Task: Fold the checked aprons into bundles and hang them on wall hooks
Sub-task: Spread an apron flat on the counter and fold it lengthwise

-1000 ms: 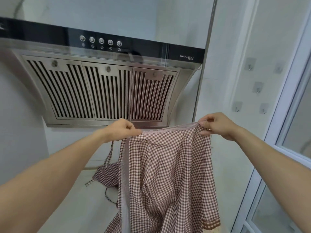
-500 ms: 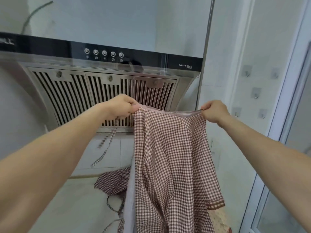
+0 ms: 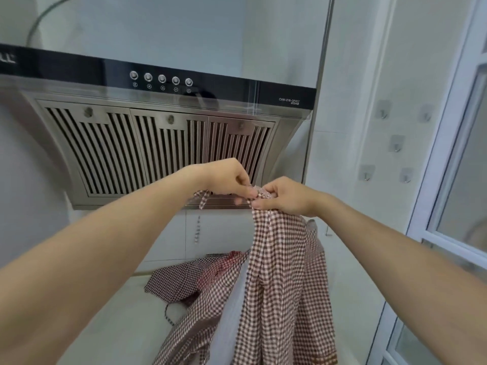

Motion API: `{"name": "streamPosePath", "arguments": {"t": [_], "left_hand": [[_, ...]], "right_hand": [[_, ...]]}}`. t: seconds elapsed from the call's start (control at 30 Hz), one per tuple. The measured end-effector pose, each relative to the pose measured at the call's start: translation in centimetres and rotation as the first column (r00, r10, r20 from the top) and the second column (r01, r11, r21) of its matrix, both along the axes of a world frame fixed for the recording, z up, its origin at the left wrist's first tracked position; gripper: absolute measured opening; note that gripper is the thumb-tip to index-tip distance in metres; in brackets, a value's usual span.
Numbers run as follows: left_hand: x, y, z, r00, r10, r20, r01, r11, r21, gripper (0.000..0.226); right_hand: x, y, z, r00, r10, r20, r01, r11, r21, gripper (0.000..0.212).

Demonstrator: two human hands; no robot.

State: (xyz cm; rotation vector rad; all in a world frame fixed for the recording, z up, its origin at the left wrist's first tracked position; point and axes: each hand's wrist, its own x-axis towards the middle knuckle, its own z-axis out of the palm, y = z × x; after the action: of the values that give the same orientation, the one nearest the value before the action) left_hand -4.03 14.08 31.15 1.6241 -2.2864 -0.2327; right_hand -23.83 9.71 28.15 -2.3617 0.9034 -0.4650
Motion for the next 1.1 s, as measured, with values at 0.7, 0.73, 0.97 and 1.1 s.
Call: {"name": "streamPosePath", "arguments": {"t": [0.7,0.73,0.97,1.1], "left_hand": [[-6.4,0.0,-17.5,0.35,0.144,-0.926,0.046,0.984,0.17,0.024],[-6.2,-0.2,-17.1,0.363,0.144,-0.92,-0.008,0.988,0.152,0.026],[-5.0,-0.8,-17.1,0.631,0.133,-0.765,-0.203,0.979,0.003,0.023],[-5.4,-0.7,-18.0,0.651,0.178,-0.738,-0.184,0.98,0.074,0.015]], "right_hand": [[-3.7,-1.1,-4.1,0.947,-0.175,0.27,0.072,0.933,0.352,0.027],[-3.9,-1.1,-4.3,0.941,-0.174,0.29,0.062,0.932,0.357,0.026],[-5.3,-1.5,-5.1,0.874,-0.307,0.377,0.229,0.944,0.237,0.03],[-5.7,-1.7,-5.5,0.808,-0.361,0.465,0.332,0.932,0.146,0.026]]}}
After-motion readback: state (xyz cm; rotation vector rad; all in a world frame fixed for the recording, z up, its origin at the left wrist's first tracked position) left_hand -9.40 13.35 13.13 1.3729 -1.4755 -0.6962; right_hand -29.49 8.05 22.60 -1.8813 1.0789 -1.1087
